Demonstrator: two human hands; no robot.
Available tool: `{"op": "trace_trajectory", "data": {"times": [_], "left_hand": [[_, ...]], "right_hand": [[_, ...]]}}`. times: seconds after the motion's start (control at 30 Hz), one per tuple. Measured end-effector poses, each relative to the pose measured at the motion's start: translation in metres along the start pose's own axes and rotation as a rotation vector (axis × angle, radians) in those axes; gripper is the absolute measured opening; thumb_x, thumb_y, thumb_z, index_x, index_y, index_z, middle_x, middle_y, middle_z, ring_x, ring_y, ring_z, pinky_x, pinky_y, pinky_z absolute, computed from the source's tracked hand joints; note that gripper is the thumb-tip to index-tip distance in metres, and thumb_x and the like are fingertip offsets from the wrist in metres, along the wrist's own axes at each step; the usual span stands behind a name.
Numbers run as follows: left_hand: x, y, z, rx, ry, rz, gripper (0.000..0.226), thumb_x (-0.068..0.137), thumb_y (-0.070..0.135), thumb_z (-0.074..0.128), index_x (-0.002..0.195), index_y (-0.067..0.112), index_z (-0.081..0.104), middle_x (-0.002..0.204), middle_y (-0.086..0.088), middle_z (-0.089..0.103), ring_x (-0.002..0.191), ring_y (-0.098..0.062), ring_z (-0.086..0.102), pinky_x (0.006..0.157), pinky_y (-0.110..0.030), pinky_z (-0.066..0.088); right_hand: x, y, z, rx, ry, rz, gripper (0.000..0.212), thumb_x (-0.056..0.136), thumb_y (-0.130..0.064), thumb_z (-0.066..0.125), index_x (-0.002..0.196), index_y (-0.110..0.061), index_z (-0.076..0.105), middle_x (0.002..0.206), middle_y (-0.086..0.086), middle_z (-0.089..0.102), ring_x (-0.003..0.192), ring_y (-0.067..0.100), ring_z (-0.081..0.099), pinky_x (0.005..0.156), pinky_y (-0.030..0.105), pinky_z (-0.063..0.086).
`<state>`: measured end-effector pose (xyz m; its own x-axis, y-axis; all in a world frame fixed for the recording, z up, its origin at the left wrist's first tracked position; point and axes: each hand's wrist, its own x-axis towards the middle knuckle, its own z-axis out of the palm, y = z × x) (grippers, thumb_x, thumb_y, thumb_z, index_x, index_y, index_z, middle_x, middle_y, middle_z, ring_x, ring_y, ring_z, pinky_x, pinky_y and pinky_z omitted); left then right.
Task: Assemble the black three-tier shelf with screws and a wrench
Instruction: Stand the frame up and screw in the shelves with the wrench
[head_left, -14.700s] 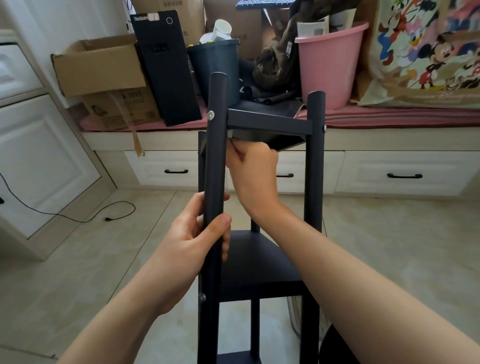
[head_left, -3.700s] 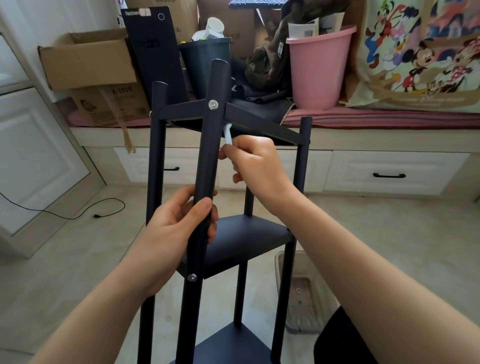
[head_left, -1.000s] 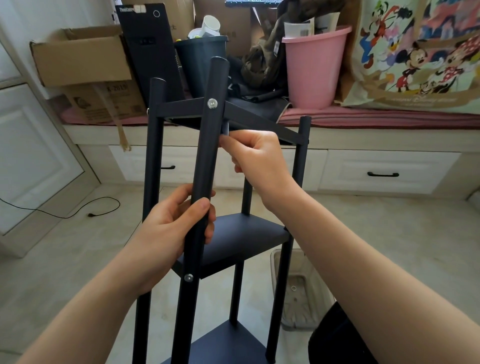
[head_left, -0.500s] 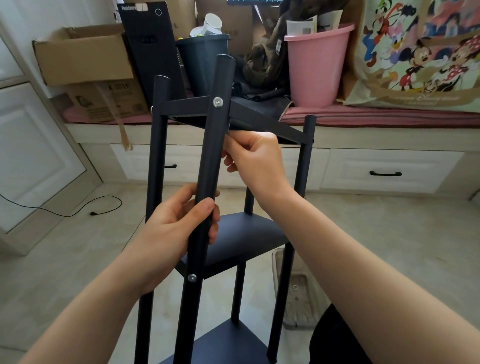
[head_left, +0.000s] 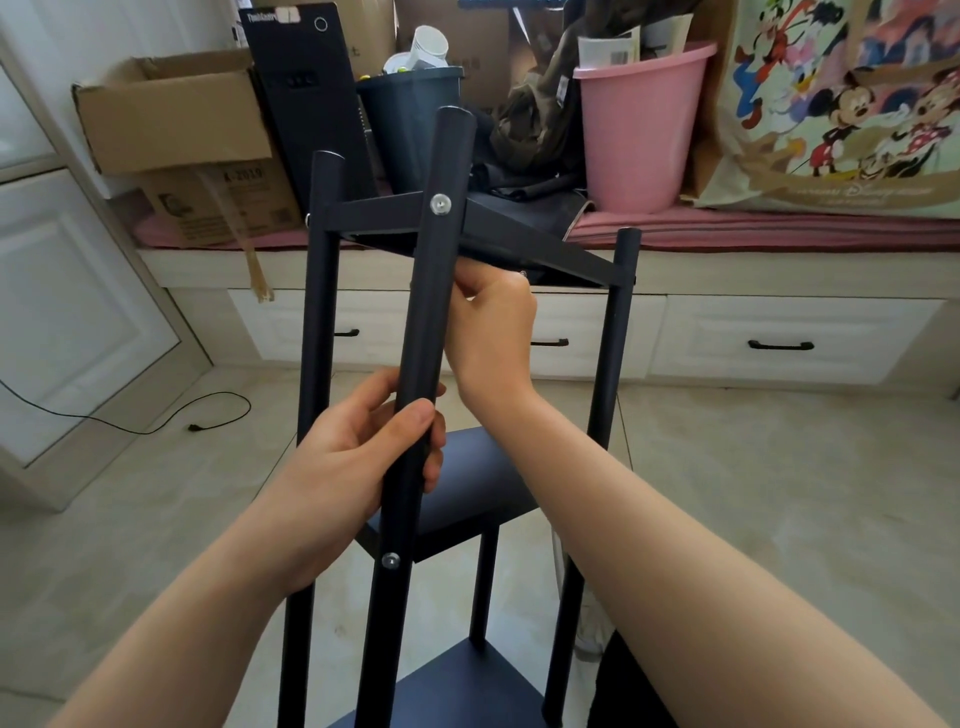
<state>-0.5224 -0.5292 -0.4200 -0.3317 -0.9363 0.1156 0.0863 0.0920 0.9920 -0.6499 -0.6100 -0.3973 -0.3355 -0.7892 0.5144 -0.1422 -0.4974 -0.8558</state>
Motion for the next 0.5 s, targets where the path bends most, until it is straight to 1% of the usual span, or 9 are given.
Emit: {"op": "trace_trajectory", "data": {"times": [0.07, 0.17, 0.2, 0.23, 0.33, 0.4, 0.5], "left_hand": [[0.0, 0.0, 0.0, -0.01, -0.008, -0.002, 0.024, 0.086, 0.032, 0.06, 0.103, 0.017, 0.066, 0.079, -0.007, 0.06, 0.067, -0.022, 0.054, 0.061, -0.028, 0.052], [0.0, -0.001, -0.002, -0.009, -0.02, 0.003, 0.017, 0.091, 0.034, 0.065, 0.102, 0.022, 0.068, 0.08, -0.006, 0.06, 0.067, -0.022, 0.054, 0.063, -0.029, 0.052], [0.0, -0.001, -0.003, -0.011, -0.02, 0.003, 0.016, 0.092, 0.035, 0.066, 0.102, 0.022, 0.069, 0.08, -0.006, 0.06, 0.067, -0.021, 0.054, 0.063, -0.028, 0.052], [0.001, -0.002, -0.004, -0.014, -0.017, 0.002, 0.016, 0.091, 0.033, 0.064, 0.102, 0.022, 0.069, 0.08, -0.006, 0.06, 0.067, -0.021, 0.054, 0.063, -0.028, 0.052], [0.001, -0.004, -0.005, -0.012, -0.013, 0.007, 0.017, 0.09, 0.03, 0.058, 0.101, 0.02, 0.068, 0.08, -0.007, 0.06, 0.067, -0.022, 0.054, 0.063, -0.028, 0.052], [0.002, -0.005, -0.006, -0.004, -0.011, 0.012, 0.019, 0.091, 0.03, 0.058, 0.103, 0.018, 0.066, 0.08, -0.007, 0.06, 0.067, -0.022, 0.054, 0.063, -0.027, 0.052], [0.003, -0.005, -0.007, 0.006, -0.007, 0.018, 0.02, 0.091, 0.03, 0.058, 0.104, 0.018, 0.066, 0.079, -0.006, 0.061, 0.067, -0.021, 0.055, 0.062, -0.027, 0.052]], "right_hand": [[0.0, 0.0, 0.004, 0.031, 0.015, 0.018, 0.022, 0.092, -0.005, 0.061, 0.074, -0.004, 0.073, 0.066, 0.008, 0.07, 0.067, 0.028, 0.065, 0.063, 0.041, 0.055], [-0.001, 0.001, 0.007, 0.029, 0.034, 0.007, 0.018, 0.091, -0.004, 0.062, 0.081, -0.007, 0.076, 0.069, -0.004, 0.07, 0.07, 0.014, 0.066, 0.066, 0.031, 0.056], [0.0, 0.002, 0.008, 0.019, 0.037, -0.003, 0.018, 0.091, -0.003, 0.062, 0.08, -0.006, 0.076, 0.069, -0.003, 0.07, 0.07, 0.014, 0.066, 0.067, 0.032, 0.055], [0.0, 0.002, 0.008, 0.011, 0.038, -0.008, 0.019, 0.09, -0.003, 0.062, 0.078, -0.006, 0.076, 0.069, -0.001, 0.071, 0.069, 0.017, 0.066, 0.067, 0.035, 0.055], [-0.001, 0.001, 0.006, 0.0, 0.024, -0.028, 0.021, 0.092, -0.003, 0.061, 0.073, -0.003, 0.072, 0.067, 0.01, 0.069, 0.068, 0.03, 0.062, 0.065, 0.044, 0.053], [0.0, 0.0, 0.002, -0.023, -0.003, -0.044, 0.025, 0.093, -0.005, 0.059, 0.072, 0.0, 0.069, 0.065, 0.015, 0.066, 0.067, 0.035, 0.057, 0.063, 0.045, 0.05], [0.001, -0.001, -0.009, -0.102, -0.093, -0.061, 0.027, 0.096, -0.01, 0.057, 0.074, 0.003, 0.068, 0.067, 0.015, 0.066, 0.066, 0.033, 0.057, 0.065, 0.044, 0.049]]}}
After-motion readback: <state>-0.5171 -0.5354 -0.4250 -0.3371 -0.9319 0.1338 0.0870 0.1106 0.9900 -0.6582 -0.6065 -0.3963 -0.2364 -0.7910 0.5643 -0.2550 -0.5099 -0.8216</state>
